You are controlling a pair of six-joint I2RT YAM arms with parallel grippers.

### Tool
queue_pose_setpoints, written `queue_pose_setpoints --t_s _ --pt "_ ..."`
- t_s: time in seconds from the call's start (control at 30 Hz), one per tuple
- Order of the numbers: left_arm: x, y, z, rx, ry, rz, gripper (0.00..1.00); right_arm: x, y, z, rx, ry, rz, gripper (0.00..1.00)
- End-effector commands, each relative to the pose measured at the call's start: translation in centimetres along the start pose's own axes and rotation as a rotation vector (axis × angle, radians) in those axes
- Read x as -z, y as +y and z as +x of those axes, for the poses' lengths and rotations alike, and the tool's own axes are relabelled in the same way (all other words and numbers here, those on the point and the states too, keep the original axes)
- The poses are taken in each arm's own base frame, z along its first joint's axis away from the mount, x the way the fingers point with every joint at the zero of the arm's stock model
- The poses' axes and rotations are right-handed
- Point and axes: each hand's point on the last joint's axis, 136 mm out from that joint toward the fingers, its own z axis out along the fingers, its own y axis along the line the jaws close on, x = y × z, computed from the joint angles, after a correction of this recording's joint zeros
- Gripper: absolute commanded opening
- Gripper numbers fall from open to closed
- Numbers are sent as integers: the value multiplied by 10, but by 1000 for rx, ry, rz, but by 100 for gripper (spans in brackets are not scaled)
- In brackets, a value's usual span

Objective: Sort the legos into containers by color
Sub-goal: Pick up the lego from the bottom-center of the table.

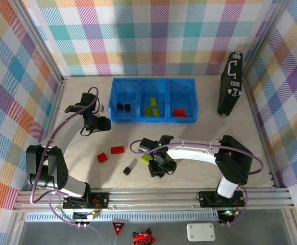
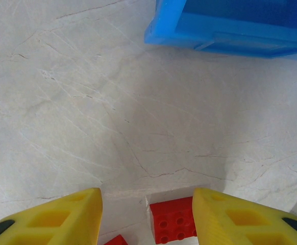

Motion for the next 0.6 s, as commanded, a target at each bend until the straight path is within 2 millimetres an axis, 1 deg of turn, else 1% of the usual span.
queue_pose_setpoints --t_s 0.0,0.27,0.57 --pt "0 -3 3 -20 2 4 50 -13 1 7 -8 38 12 61" --pt "1 -2 3 -20 -2 -2 50 -30 0 6 -33 55 42 57" --pt "1 -2 2 -22 -4 -3 50 -30 -1 6 -42 52 48 50"
